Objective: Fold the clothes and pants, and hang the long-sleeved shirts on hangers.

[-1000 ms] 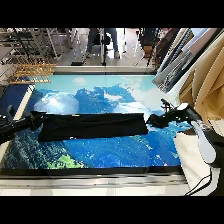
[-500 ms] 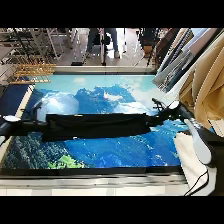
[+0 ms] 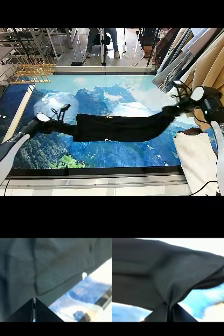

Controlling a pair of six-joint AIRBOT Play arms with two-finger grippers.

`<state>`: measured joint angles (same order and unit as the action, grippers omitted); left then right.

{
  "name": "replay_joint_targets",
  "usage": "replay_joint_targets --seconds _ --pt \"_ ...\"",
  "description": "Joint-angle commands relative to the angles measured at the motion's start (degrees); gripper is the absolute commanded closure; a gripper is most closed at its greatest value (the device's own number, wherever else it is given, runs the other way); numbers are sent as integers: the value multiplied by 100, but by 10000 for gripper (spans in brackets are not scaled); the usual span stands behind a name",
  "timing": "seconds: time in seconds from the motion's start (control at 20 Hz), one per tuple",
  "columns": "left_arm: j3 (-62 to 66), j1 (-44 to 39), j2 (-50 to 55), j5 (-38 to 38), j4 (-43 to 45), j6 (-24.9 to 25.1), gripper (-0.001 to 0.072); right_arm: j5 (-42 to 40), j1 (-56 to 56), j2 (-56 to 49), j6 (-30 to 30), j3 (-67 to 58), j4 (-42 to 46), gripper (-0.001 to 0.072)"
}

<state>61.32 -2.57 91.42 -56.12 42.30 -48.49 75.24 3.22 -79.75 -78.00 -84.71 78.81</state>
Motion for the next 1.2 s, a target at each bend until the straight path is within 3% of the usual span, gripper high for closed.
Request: replay_joint_targets --seconds 0.0,0.1,0.25,0.35,0.45,0.5,0.55,0.65,0.7,0.95,1.15 --pt "4 -107 96 190 129 -111 702 -772 -1185 109 -780 -105 -892 695" --pt "17 450 -245 168 310 -505 702 -1414 -2166 -166 -1237 -107 -898 695" --pt "76 1567 -1003 -444 675 -820 702 -2778 -3442 -911 -1543 -111 -1088 695" --pt "74 2157 -1460 -903 673 -859 702 -3637 -4019 -1626 -1504 -254 -1596 694" --pt "74 2404 -1770 -1193 664 -942 702 -3661 -4367 -2527 -1056 -894 -2142 692" --pt "74 2402 -1847 -1222 654 -942 702 -3585 -4478 -2951 -750 -1307 -2433 685" --pt "72 2317 -1856 -1233 629 -942 701 -3510 -4544 -3265 -413 -1705 -2704 571" --pt "70 2061 -1781 -1233 634 -942 701 -3206 -4487 -3451 -308 -2271 -2551 266" --pt "70 1919 -1725 -1231 629 -942 701 -2800 -4371 -3377 -299 -2481 -2162 212" --pt "70 1025 -1338 -852 501 -940 702 -398 -3064 -2277 -662 -2855 -691 213" --pt "79 238 -695 -131 505 -1150 701 673 -1519 -1388 -981 -1882 -754 215"
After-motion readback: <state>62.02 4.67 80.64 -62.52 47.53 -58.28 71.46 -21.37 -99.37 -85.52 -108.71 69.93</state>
